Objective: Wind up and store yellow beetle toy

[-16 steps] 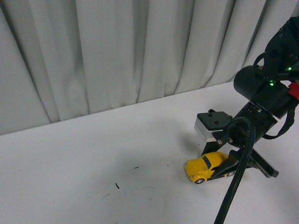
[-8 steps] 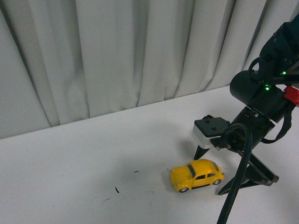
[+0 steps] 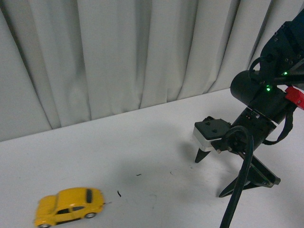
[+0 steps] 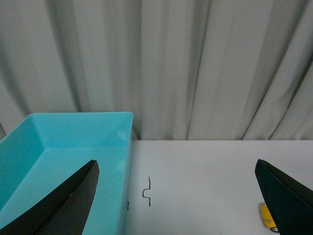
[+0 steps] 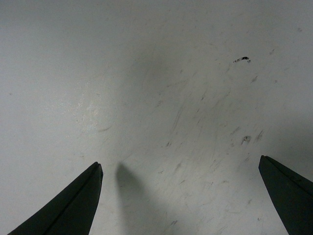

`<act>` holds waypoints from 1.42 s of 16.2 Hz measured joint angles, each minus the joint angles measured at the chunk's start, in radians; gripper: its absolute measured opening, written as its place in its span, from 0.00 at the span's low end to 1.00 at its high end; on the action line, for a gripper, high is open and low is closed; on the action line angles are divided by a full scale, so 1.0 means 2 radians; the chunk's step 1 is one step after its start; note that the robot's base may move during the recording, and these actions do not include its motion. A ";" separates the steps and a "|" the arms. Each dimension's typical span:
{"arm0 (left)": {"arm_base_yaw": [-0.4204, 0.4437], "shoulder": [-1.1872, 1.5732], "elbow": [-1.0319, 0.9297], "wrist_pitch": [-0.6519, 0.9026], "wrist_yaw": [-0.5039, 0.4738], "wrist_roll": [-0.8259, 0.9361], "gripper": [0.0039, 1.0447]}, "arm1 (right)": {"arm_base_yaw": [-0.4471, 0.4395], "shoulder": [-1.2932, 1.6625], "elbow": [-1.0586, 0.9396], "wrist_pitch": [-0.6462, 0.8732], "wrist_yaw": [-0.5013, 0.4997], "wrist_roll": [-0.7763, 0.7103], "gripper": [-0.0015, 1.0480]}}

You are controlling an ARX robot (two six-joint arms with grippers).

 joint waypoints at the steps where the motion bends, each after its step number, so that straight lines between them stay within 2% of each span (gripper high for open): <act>1: 0.000 0.000 0.000 0.000 0.000 0.000 0.94 | 0.000 0.000 0.000 0.001 0.000 0.000 0.94; 6: 0.000 0.000 0.000 0.000 0.000 0.000 0.94 | 0.008 -0.005 0.004 -0.006 -0.003 0.000 0.94; 13: 0.000 0.000 0.000 0.000 0.000 0.000 0.94 | 0.027 -0.085 0.003 0.038 -0.047 -0.001 0.94; 15: 0.000 0.000 0.000 0.000 0.000 0.000 0.94 | 0.036 -0.150 -0.013 0.101 -0.069 -0.001 0.94; 18: 0.000 0.000 0.000 0.000 0.000 0.000 0.94 | 0.061 -0.261 -0.050 0.110 -0.108 -0.002 0.94; 19: 0.000 0.000 0.000 0.000 0.000 0.000 0.94 | 0.072 -0.296 -0.063 0.109 -0.110 -0.002 0.94; 20: 0.000 0.000 0.000 0.000 0.000 0.000 0.94 | 0.086 -0.334 -0.085 0.140 -0.105 0.013 0.93; 21: 0.000 0.000 0.000 0.000 0.000 0.000 0.94 | 0.113 -0.387 -0.158 0.304 -0.002 0.090 0.85; 23: 0.000 0.000 0.000 0.000 0.000 0.000 0.94 | 0.135 -0.500 -0.309 0.525 0.169 0.327 0.66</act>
